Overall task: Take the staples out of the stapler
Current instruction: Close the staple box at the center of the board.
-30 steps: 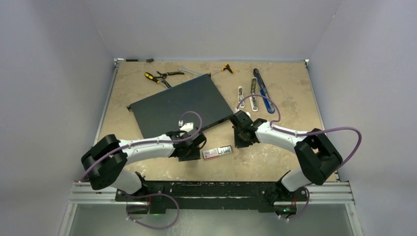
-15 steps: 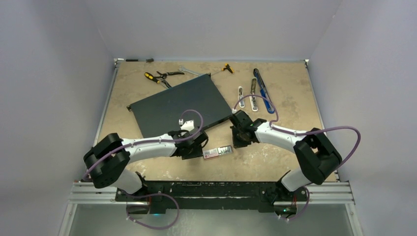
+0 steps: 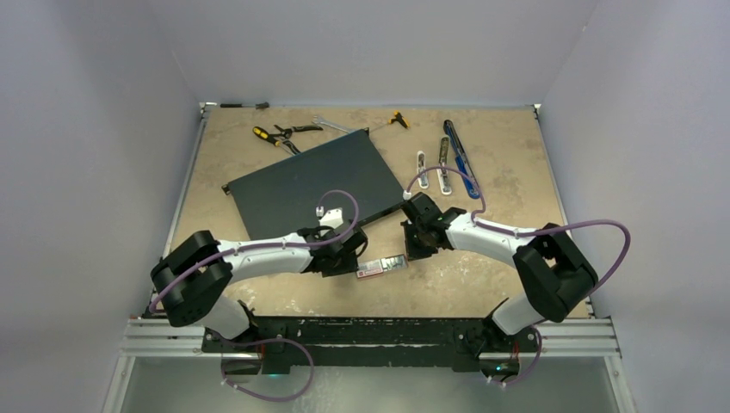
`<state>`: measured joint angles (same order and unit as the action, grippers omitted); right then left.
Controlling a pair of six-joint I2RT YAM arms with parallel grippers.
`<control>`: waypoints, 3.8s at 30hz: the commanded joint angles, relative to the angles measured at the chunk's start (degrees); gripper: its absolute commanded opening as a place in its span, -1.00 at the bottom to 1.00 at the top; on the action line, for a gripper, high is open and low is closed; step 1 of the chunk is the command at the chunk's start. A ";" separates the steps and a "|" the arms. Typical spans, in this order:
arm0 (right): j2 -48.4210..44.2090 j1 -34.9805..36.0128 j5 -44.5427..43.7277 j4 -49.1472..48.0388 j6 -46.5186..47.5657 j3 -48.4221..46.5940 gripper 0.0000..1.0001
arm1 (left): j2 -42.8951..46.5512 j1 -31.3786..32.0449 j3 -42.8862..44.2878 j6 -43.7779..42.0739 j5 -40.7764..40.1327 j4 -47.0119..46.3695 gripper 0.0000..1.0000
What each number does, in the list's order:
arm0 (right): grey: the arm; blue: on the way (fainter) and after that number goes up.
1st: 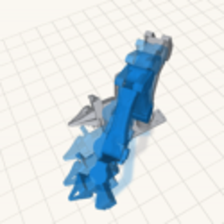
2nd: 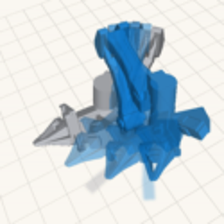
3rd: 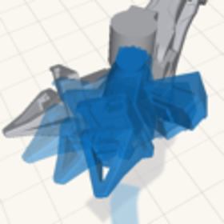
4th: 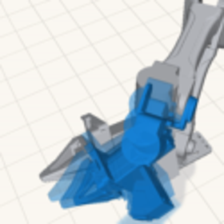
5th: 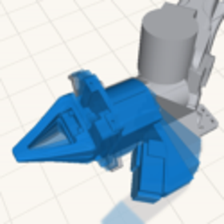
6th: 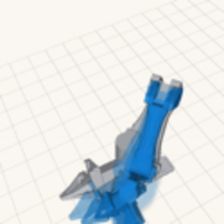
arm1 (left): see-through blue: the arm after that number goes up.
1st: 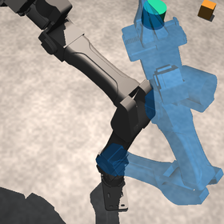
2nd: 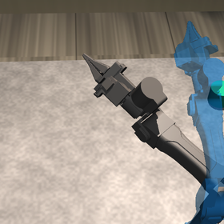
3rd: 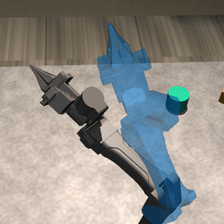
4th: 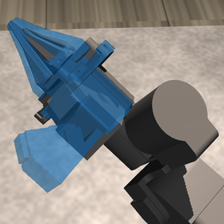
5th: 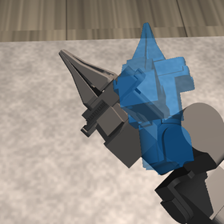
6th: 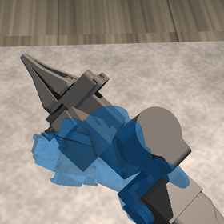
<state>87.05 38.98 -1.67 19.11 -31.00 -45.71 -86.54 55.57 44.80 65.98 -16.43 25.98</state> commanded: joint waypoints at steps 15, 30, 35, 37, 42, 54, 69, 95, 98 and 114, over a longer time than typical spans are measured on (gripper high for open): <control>-0.03 -0.11 2.99 -2.46 1.51 0.41 -1.00 | -3.81 1.01 -1.02 0.65 0.34 0.57 -0.10; -0.48 -0.05 3.71 -1.18 -1.76 2.04 -1.00 | -3.88 1.24 -1.09 0.82 -0.57 1.82 -0.11; -1.35 -0.12 -1.39 2.76 -3.83 1.86 -1.00 | -1.42 1.29 -1.69 1.66 -2.90 5.35 -0.09; -1.50 -0.06 -1.87 3.64 -3.97 1.91 -1.00 | -0.37 1.24 -2.17 1.87 -3.23 5.85 -0.07; -1.77 -0.04 -1.93 4.60 -3.98 1.93 -1.00 | -0.08 1.25 -2.68 1.79 -3.52 6.55 -0.05; -1.94 -0.05 -1.75 4.61 -3.63 1.60 -1.00 | 0.37 2.50 -3.99 0.41 -2.32 7.13 -0.06; -1.80 -0.05 4.11 2.14 -1.55 2.05 -1.00 | -1.92 5.56 -3.89 1.13 -0.17 5.09 -0.07; -2.58 0.11 6.73 0.54 -1.46 3.13 -1.00 | -5.46 9.13 -2.96 1.88 2.18 1.73 -0.08; -2.71 0.13 7.17 0.36 -1.53 3.32 -1.00 | -5.56 9.34 -2.96 1.88 2.30 1.58 -0.08; -4.39 1.80 10.38 -2.11 -4.77 7.11 -1.00 | -5.63 10.44 -2.87 2.92 2.19 1.92 -0.08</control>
<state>82.87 39.05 5.10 17.45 -33.69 -40.58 -87.66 64.71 44.91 66.39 -23.03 28.03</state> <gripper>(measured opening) 0.004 0.462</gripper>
